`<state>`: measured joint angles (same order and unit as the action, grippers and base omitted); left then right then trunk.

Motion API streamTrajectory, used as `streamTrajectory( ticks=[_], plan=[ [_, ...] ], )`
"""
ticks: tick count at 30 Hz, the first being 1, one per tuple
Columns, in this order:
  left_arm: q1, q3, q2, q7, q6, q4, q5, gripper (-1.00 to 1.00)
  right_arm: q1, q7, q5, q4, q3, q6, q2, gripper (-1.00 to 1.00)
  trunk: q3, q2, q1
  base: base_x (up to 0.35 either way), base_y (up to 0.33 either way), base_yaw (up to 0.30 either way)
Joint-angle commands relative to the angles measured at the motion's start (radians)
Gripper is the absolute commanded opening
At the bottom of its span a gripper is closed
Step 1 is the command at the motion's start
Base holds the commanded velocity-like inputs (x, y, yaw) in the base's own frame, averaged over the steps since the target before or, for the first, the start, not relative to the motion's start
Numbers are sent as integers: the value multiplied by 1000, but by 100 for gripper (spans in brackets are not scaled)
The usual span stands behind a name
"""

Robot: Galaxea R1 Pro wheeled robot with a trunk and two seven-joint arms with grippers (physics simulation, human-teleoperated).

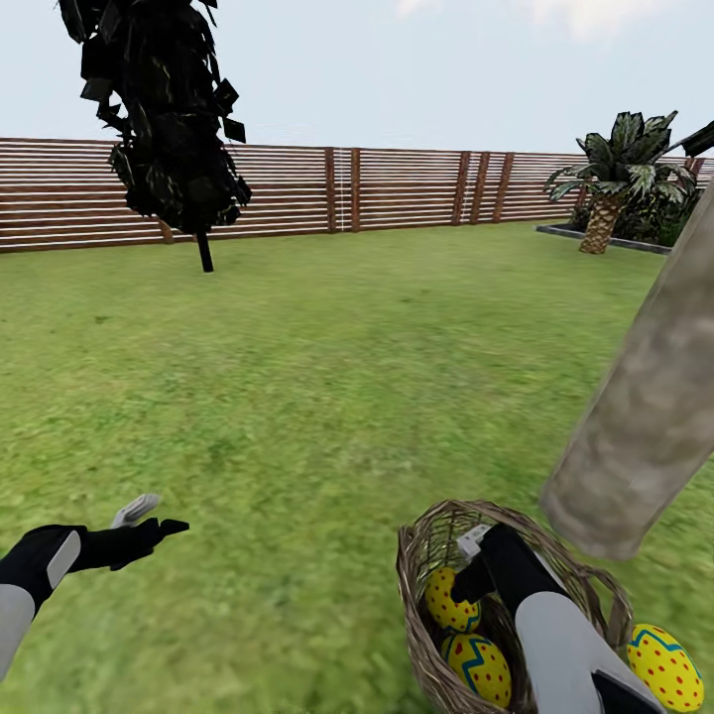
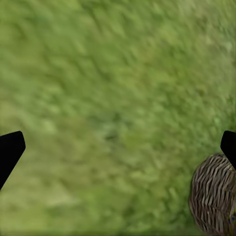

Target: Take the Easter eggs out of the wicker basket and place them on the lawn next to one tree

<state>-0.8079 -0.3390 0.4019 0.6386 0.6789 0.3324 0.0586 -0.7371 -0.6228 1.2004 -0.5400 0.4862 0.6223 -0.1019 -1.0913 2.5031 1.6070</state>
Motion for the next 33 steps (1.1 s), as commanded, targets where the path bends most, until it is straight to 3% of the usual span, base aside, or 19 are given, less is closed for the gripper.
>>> streamTrajectory(
  ticks=[1, 5, 33],
  plan=[
    [-1, -3, 0, 0, 8, 0, 6, 100, -1, -8, 10, -2, 8, 0, -1, 100, -1, 0, 0, 0, 0, 0],
    [-1, -3, 0, 0, 8, 0, 6, 100, -1, -6, 6, -4, 8, 4, -1, 100, -1, 0, 0, 0, 0, 0],
    [-1, -3, 2, 0, 9, 0, 6, 100, -1, -1, 11, -3, 5, 36, 1, 100, -109, 7, 12, 0, 0, 0]
  ],
)
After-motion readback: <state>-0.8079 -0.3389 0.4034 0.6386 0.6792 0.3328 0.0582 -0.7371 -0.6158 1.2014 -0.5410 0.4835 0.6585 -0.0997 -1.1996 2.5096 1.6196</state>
